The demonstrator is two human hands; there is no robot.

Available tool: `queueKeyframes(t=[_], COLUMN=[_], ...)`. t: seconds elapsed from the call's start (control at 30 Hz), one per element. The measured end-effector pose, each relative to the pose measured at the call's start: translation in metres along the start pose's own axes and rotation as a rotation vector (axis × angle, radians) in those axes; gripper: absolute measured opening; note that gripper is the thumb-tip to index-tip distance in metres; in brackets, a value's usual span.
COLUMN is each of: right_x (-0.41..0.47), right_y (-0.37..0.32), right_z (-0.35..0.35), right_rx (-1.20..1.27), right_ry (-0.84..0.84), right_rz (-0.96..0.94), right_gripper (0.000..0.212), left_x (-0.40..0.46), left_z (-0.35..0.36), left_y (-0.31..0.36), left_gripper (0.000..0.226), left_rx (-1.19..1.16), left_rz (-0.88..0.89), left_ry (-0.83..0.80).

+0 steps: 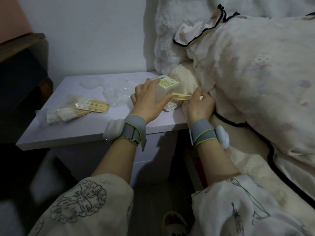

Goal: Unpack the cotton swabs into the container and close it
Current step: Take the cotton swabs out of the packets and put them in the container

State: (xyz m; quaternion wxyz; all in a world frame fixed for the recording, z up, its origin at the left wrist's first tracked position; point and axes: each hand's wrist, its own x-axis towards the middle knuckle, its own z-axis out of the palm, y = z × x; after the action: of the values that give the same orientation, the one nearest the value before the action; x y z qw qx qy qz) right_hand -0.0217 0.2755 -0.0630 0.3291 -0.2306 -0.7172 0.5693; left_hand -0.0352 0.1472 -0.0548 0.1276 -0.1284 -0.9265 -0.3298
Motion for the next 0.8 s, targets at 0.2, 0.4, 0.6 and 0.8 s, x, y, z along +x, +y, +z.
queueKeyframes(t=[0.2, 0.4, 0.6, 0.8], right_x=[-0.002, -0.012, -0.021, -0.014], right_y=[-0.007, -0.014, -0.018, -0.017], right_z=[0.004, 0.005, 0.006, 0.005], right_rx=[-0.121, -0.256, -0.292, -0.202], right_ry=[0.002, -0.107, -0.143, -0.031], right_rz=[-0.111, -0.245, -0.258, -0.256], right_gripper=[0.045, 0.042, 0.039, 0.04], left_x=[0.0, -0.007, -0.011, -0.015], left_z=[-0.002, -0.007, -0.012, -0.015], left_y=[0.003, 0.001, -0.002, -0.003], left_gripper=[0.065, 0.068, 0.065, 0.064], left_rx=[-0.261, -0.36, -0.392, -0.414], left_rz=[-0.041, -0.093, -0.121, -0.106], left_ry=[0.028, 0.032, 0.051, 0.032])
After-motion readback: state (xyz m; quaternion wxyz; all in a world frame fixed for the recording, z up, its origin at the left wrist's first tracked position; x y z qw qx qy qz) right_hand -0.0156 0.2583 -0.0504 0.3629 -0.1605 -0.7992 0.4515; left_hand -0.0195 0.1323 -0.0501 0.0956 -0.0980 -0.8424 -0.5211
